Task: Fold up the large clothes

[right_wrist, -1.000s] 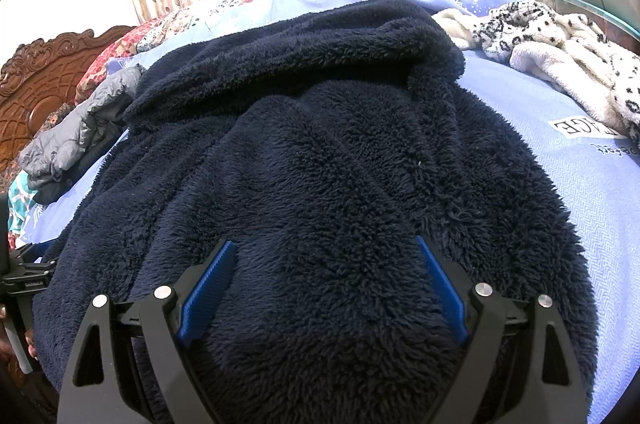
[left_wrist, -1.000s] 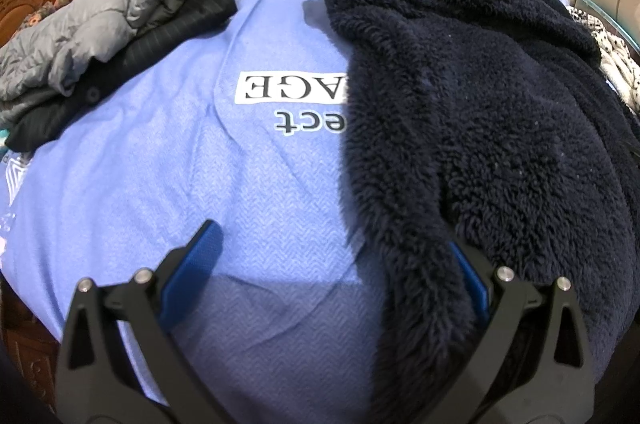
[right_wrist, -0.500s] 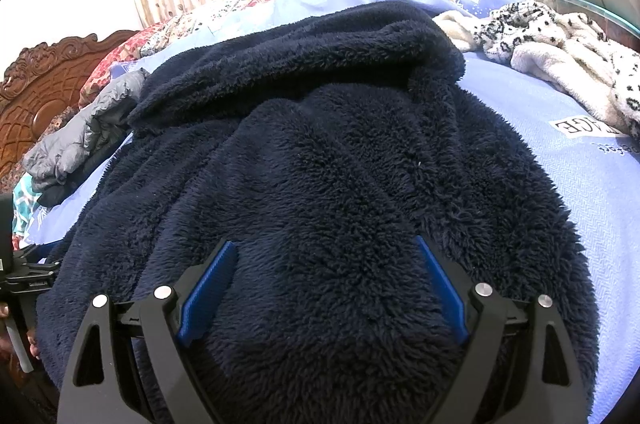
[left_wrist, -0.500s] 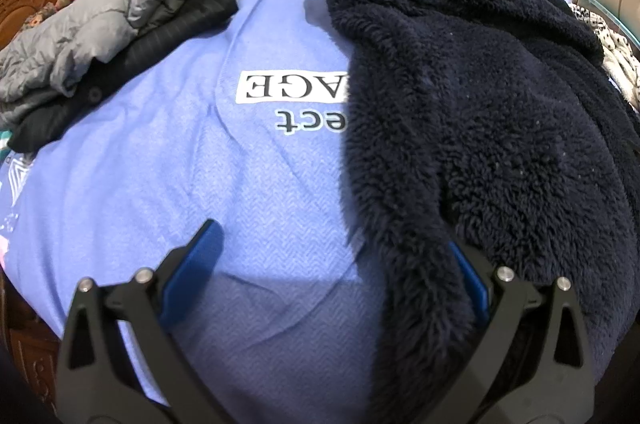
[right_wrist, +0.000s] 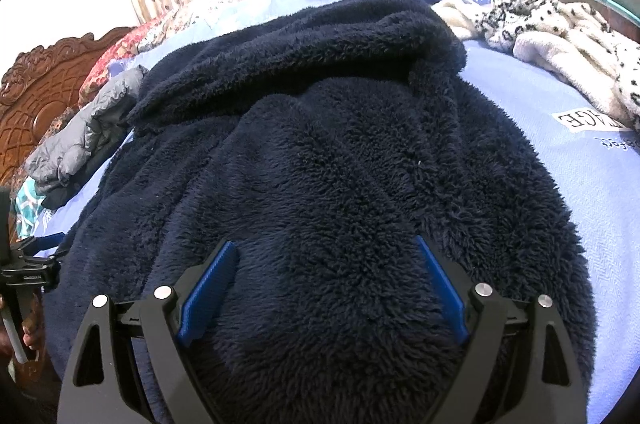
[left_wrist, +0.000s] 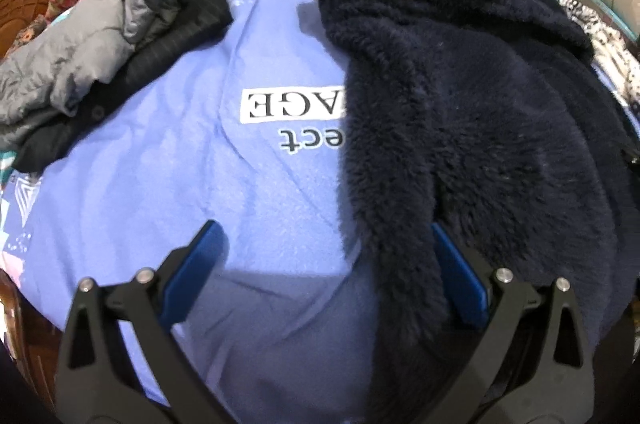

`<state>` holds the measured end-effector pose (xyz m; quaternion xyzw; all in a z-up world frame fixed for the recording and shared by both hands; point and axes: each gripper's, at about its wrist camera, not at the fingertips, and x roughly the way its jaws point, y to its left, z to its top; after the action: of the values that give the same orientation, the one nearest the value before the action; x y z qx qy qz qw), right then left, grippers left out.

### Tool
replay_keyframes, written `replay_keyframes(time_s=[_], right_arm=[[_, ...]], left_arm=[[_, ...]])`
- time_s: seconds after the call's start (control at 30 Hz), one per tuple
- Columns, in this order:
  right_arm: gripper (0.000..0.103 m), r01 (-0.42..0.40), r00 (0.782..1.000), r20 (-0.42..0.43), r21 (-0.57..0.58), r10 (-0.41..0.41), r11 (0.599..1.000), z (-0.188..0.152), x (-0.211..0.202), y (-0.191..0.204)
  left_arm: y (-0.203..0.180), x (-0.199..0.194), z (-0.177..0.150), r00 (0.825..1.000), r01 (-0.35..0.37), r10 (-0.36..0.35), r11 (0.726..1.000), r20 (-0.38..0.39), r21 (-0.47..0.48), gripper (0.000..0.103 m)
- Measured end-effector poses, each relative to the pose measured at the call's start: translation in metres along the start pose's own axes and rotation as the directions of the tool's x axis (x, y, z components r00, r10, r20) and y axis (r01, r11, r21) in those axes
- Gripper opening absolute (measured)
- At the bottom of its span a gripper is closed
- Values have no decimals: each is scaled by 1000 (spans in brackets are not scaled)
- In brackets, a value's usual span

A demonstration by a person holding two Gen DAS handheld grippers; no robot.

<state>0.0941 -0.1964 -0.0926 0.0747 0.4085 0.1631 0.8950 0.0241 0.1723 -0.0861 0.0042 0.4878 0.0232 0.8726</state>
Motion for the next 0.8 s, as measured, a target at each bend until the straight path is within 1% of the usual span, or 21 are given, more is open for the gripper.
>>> replay_keyframes(time_s=[0.03, 0.1, 0.17, 0.23, 0.3, 0.37, 0.4, 0.47, 0.53, 0.57, 0.6, 0.67, 0.73, 0.8], right_arm=[[103, 13, 1000, 7, -4, -13, 1000, 1, -5, 2], [103, 62, 995, 78, -37, -59, 997, 4, -28, 11], [103, 62, 990, 128, -80, -52, 995, 1, -47, 20], [103, 59, 989, 140, -114, -43, 992, -3, -63, 26], [103, 66, 991, 121, -117, -52, 991, -8, -70, 26], [100, 61, 994, 101, -86, -52, 994, -14, -73, 22], [99, 50, 995, 85, -46, -46, 998, -17, -74, 16], [98, 39, 998, 56, 5, -39, 999, -25, -72, 9], [97, 57, 998, -12, 49, -56, 997, -38, -61, -2], [95, 72, 993, -95, 78, -65, 994, -46, -46, -12], [95, 62, 991, -124, 103, -49, 993, -54, -37, -18], [95, 48, 995, -92, 101, -39, 994, -57, -36, -20], [95, 73, 993, -102, 77, -65, 994, -55, -33, -14], [98, 81, 991, -107, 51, -75, 995, -54, -30, -10]], left_arm=[[1, -7, -2, 1000, 8, -8, 1000, 6, 1, 98], [1, -19, -5, 1000, 23, -23, 1000, 21, 3, 98], [0, -36, -10, 997, 51, -52, 999, 52, 4, 98], [-3, -48, -13, 994, 74, -74, 997, 82, 9, 98], [-6, -55, -17, 989, 110, -110, 994, 97, 11, 98], [-10, -53, -19, 986, 146, -146, 989, 83, 7, 98], [-13, -50, -22, 985, 155, -155, 988, 71, 7, 98], [-19, -39, -27, 989, 143, -143, 990, 36, 21, 98], [-23, -23, -34, 991, 130, -129, 991, -16, 25, 98], [-23, -15, -38, 991, 123, -122, 992, -47, 24, 98], [-23, -9, -40, 991, 122, -120, 992, -66, 21, 98], [-21, -3, -44, 990, 130, -128, 991, -66, 19, 99], [-24, -2, -44, 991, 115, -113, 993, -66, 38, 99], [-26, -1, -44, 992, 107, -104, 993, -66, 51, 99]])
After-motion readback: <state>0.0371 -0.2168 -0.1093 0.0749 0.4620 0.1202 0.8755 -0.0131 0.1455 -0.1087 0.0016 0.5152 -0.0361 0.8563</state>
